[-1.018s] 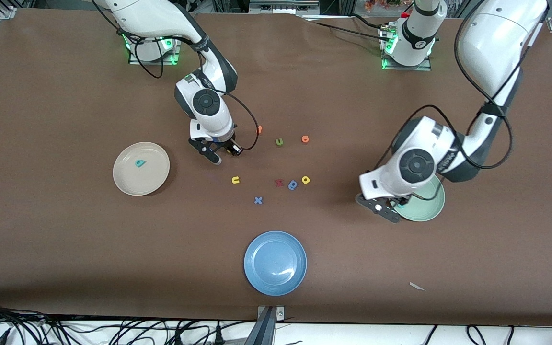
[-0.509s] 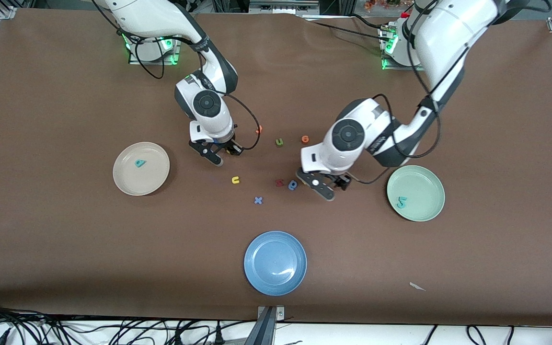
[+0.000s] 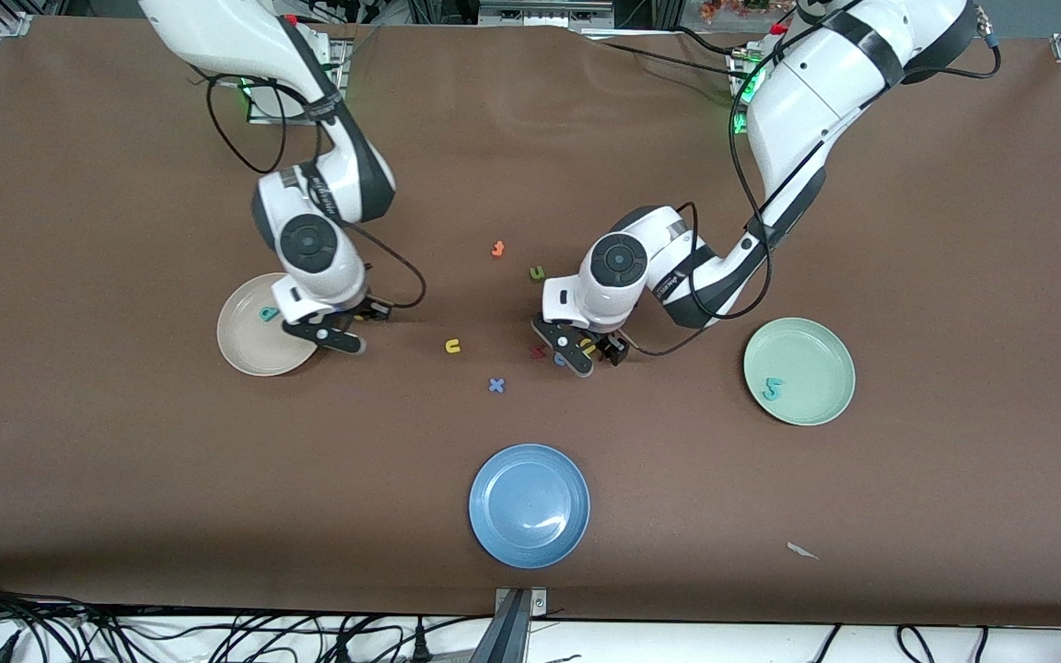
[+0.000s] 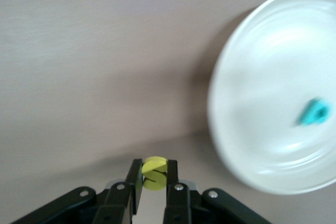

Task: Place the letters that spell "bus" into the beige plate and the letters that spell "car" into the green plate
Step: 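Drop the yellow s on the beige plate with the right gripper, then carry the yellow o to the green plate with the left gripper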

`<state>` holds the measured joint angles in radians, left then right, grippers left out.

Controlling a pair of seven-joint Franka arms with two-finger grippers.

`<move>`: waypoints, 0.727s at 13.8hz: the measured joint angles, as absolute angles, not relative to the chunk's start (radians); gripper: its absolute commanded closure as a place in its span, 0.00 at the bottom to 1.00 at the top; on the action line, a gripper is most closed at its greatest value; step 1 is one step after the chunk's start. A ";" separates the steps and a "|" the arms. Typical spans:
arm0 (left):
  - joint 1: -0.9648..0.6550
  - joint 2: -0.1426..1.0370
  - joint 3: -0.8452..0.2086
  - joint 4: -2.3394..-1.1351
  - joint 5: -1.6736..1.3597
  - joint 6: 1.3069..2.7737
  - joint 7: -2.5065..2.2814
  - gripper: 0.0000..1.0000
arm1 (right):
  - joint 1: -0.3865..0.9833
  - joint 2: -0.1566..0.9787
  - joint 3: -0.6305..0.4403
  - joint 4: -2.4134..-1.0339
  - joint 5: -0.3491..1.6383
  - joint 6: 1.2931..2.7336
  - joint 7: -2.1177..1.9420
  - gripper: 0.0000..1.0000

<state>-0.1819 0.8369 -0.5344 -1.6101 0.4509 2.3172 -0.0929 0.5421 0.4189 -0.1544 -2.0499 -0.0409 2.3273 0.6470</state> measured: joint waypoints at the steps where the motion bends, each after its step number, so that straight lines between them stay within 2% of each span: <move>1: -0.182 0.840 -0.531 -1.610 0.451 2.327 -0.092 0.06 | 0.541 0.393 -0.187 -2.085 -0.041 2.337 0.577 0.96; 2: -0.182 0.845 -0.530 -1.610 0.455 2.342 -0.091 0.12 | 0.541 0.367 -0.219 -2.128 -0.041 2.363 0.510 0.95; 4: -0.182 0.856 -0.528 -1.610 0.496 2.356 -0.091 0.34 | 0.541 0.317 -0.275 -2.217 -0.041 2.434 0.371 0.93; 5: -0.182 0.860 -0.528 -1.610 0.512 2.358 -0.091 0.35 | 0.541 0.298 -0.304 -2.251 -0.041 2.464 0.296 0.77; 6: -0.182 0.862 -0.528 -1.610 0.516 2.358 -0.091 0.41 | 0.540 0.286 -0.327 -2.273 -0.041 2.484 0.231 0.28; 7: -0.182 0.863 -0.527 -1.610 0.517 2.358 -0.091 0.54 | 0.540 0.278 -0.343 -2.286 -0.040 2.500 0.186 0.00; 9: -0.181 0.863 -0.525 -1.606 0.520 2.358 -0.091 0.85 | 0.541 0.272 -0.347 -2.287 -0.040 2.514 0.168 0.00; 10: -0.181 0.862 -0.525 -1.603 0.520 2.358 -0.091 0.97 | 0.543 0.268 -0.340 -2.280 -0.040 2.517 0.166 0.00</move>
<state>-0.1814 0.8623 -0.5254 -1.6033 0.5197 2.3581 -0.0909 0.5427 0.2679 -0.3401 -2.2803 -0.0400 2.5167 0.1661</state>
